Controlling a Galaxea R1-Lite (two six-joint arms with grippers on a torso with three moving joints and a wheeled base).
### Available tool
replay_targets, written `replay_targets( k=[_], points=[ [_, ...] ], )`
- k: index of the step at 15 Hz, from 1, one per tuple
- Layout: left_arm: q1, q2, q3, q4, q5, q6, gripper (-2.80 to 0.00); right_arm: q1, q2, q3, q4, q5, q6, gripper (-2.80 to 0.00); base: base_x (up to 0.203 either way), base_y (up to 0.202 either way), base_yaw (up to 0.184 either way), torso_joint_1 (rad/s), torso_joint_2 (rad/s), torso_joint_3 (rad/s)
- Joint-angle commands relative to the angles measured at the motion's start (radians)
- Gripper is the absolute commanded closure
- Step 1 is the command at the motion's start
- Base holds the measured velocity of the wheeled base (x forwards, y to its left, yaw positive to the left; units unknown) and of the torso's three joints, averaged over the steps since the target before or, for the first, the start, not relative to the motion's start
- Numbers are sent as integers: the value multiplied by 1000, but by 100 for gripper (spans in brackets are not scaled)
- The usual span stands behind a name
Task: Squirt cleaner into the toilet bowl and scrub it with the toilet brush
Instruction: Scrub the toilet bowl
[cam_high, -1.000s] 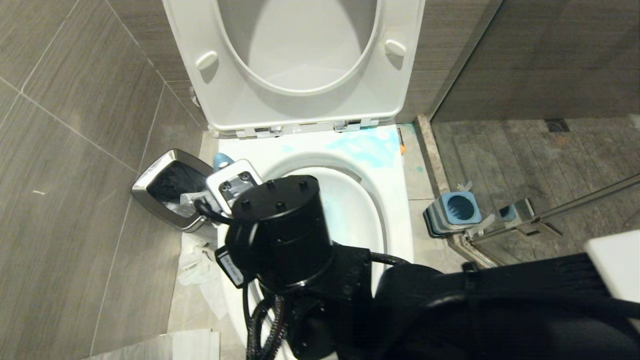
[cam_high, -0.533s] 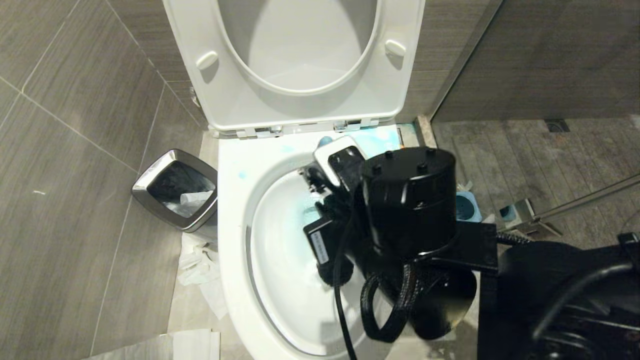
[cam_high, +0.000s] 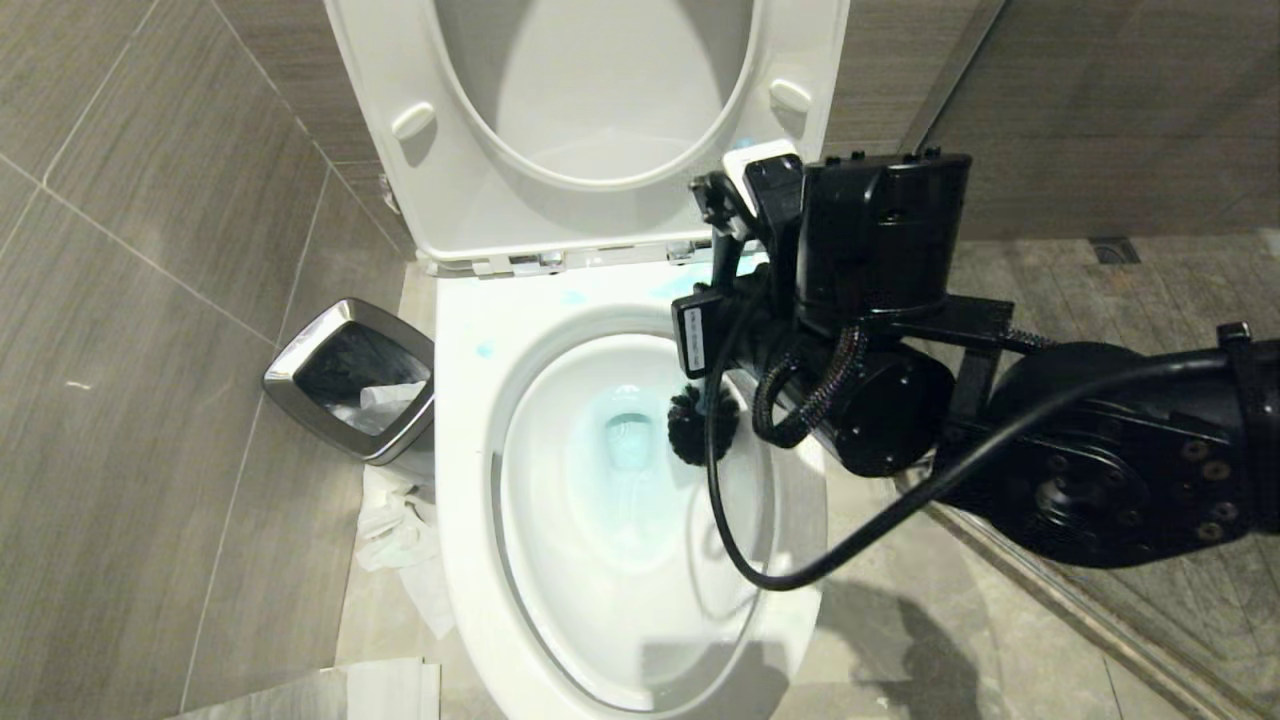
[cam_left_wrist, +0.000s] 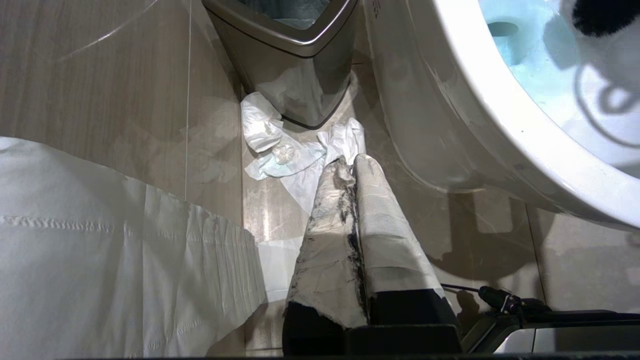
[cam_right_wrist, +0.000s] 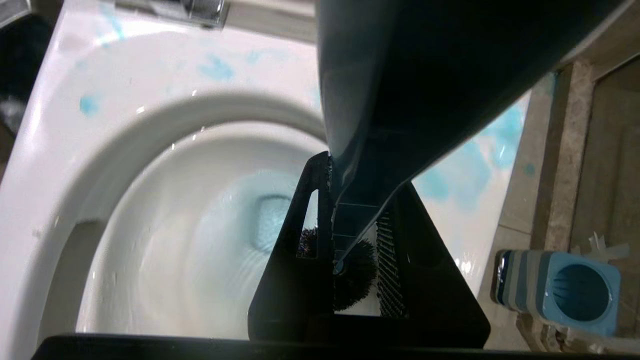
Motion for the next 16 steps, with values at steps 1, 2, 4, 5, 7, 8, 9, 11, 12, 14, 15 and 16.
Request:
replay_targets(
  k=[1, 2, 4, 5, 7, 8, 9, 11, 12, 14, 15, 16],
  points=[
    [0, 1, 0, 0, 0, 0, 0, -7, 99, -106, -6, -2, -2, 0, 0, 0, 0, 0, 0, 0],
    [0, 1, 0, 0, 0, 0, 0, -6, 133, -148, -8, -2, -2, 0, 0, 0, 0, 0, 0, 0],
    [0, 1, 0, 0, 0, 0, 0, 8, 194, -223, -17, -4, -14, 0, 0, 0, 0, 0, 0, 0],
    [0, 1, 0, 0, 0, 0, 0, 24, 218, -253, -18, -6, -21, 0, 0, 0, 0, 0, 0, 0],
    [0, 1, 0, 0, 0, 0, 0, 56, 253, -274, -18, -8, -25, 0, 0, 0, 0, 0, 0, 0],
    [0, 1, 0, 0, -1, 0, 0, 57, 277, -275, -19, -7, -23, 0, 0, 0, 0, 0, 0, 0],
    [0, 1, 0, 0, 0, 0, 0, 57, 303, -279, -22, -7, -21, 0, 0, 0, 0, 0, 0, 0],
    [0, 1, 0, 0, 0, 0, 0, 49, 369, -289, -55, -7, -23, 0, 0, 0, 0, 0, 0, 0],
    [0, 1, 0, 0, 0, 0, 0, 41, 401, -293, -77, -8, -26, 0, 0, 0, 0, 0, 0, 0],
    [0, 1, 0, 0, -1, 0, 0, 22, 449, -296, -100, -10, -31, 0, 0, 0, 0, 0, 0, 0],
    [0, 1, 0, 0, 0, 0, 0, 18, 468, -305, -101, -10, -31, 0, 0, 0, 0, 0, 0, 0],
    [0, 1, 0, 0, 0, 0, 0, 18, 485, -327, -101, -14, -32, 0, 0, 0, 0, 0, 0, 0]
  ],
)
